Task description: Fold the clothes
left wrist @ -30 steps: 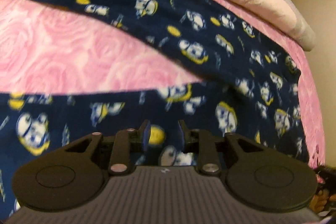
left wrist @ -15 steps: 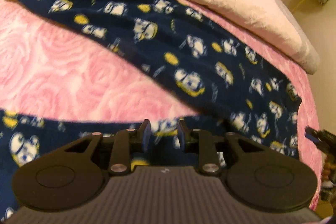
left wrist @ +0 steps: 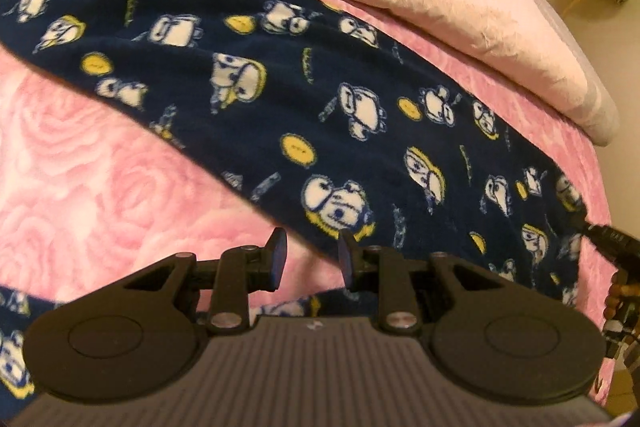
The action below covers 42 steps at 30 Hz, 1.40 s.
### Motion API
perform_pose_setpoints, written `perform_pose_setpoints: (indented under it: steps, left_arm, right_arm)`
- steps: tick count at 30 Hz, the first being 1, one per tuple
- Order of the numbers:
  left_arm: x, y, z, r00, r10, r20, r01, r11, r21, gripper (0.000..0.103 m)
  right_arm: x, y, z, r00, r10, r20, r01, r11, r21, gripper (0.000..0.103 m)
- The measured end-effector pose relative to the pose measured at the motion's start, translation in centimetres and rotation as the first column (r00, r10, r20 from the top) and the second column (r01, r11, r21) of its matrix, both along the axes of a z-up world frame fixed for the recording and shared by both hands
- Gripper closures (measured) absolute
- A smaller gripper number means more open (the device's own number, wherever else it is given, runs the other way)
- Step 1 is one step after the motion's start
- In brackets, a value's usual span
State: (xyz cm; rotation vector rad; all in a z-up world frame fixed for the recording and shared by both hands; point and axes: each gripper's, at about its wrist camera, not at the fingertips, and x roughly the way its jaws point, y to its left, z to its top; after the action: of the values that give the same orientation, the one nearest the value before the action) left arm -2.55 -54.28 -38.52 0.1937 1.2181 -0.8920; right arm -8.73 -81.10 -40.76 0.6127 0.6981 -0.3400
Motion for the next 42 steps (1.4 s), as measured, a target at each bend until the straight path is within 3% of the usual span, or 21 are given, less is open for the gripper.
perform_pose_setpoints:
  steps: [4, 9, 10, 12, 15, 18, 21, 24, 27, 28, 32, 35, 37, 41, 42]
  left_arm:
    - [0.1, -1.4, -1.0, 1.0, -0.019, 0.004, 0.019, 1.0, 0.019, 0.081]
    - [-0.1, -2.5, -1.5, 0.998, -0.056, 0.019, 0.056, 0.998, 0.028, 0.081]
    - [-0.2, -2.6, -1.4, 0.997, -0.068, 0.027, 0.067, 0.997, 0.029, 0.081]
    - [-0.5, -2.6, -1.1, 0.995, -0.084, 0.045, 0.083, 0.996, 0.033, 0.081]
    - [-0.9, -2.2, -0.6, 0.993, -0.1, 0.067, 0.098, 0.995, 0.038, 0.081]
    - [-1.7, -0.9, -0.3, 0.993, -0.094, 0.066, 0.092, 0.995, 0.035, 0.08]
    - [-3.0, 1.0, -0.4, 0.994, -0.091, 0.062, 0.088, 0.995, 0.054, 0.08]
    - [-4.9, 3.4, -0.7, 0.995, -0.07, 0.064, 0.066, 0.996, 0.067, 0.081]
    - [-6.6, 6.8, -0.3, 0.993, -0.086, 0.082, 0.077, 0.992, 0.101, 0.08]
    - [-7.1, 8.1, -0.1, 0.991, -0.093, 0.093, 0.081, 0.99, 0.119, 0.08]
    - [-8.0, 13.7, -0.1, 0.988, -0.084, 0.129, 0.057, 0.977, 0.205, 0.08]
    - [-8.1, 17.4, -0.4, 0.985, -0.066, 0.158, 0.024, 0.968, 0.25, 0.08]
    - [-8.2, 18.8, -1.1, 0.981, -0.069, 0.179, 0.021, 0.966, 0.257, 0.08]
    - [-8.1, 21.6, -1.6, 0.98, -0.067, 0.19, 0.026, 0.977, 0.212, 0.076]
    - [-7.9, 22.6, -1.2, 0.978, -0.065, 0.197, 0.021, 0.976, 0.216, 0.077]
  right_arm:
    - [-0.9, -1.8, -0.4, 0.986, -0.165, 0.04, 0.166, 0.986, -0.019, 0.098]
    - [0.0, -2.3, -2.6, 0.977, -0.213, -0.031, 0.212, 0.977, -0.028, 0.095]
    - [0.0, -2.5, -2.6, 0.975, -0.219, -0.04, 0.219, 0.976, -0.001, 0.07]
    - [-0.1, -2.6, -1.9, 0.977, -0.2, -0.077, 0.201, 0.98, 0.0, 0.04]
    - [-1.9, -1.8, 0.5, 0.968, -0.224, -0.114, 0.215, 0.973, -0.087, 0.039]
    - [-5.0, 0.6, 3.3, 0.975, -0.196, -0.101, 0.187, 0.978, -0.091, 0.039]
    - [-9.6, 4.5, 4.5, 0.994, 0.003, -0.114, -0.014, 0.995, -0.096, 0.042]
    - [-13.5, 8.6, 3.6, 0.963, 0.183, -0.2, -0.209, 0.971, -0.116, 0.046]
    - [-18.1, 10.4, 1.2, 0.929, 0.146, -0.341, -0.215, 0.961, -0.175, 0.047]
    - [-19.5, 10.7, 0.8, 0.922, 0.123, -0.367, -0.201, 0.963, -0.181, 0.052]
    - [-22.6, 9.6, 2.8, 0.942, 0.017, -0.336, -0.063, 0.99, -0.126, 0.052]
    - [-22.0, 12.1, 4.9, 0.951, 0.035, -0.309, -0.104, 0.972, -0.212, 0.052]
    - [-21.3, 13.9, 4.7, 0.946, 0.075, -0.315, -0.149, 0.965, -0.217, 0.052]
    - [-21.5, 16.6, 1.2, 0.852, 0.058, -0.52, -0.239, 0.927, -0.289, 0.052]
    - [-22.1, 16.7, 1.5, 0.857, 0.03, -0.514, -0.201, 0.938, -0.281, 0.052]
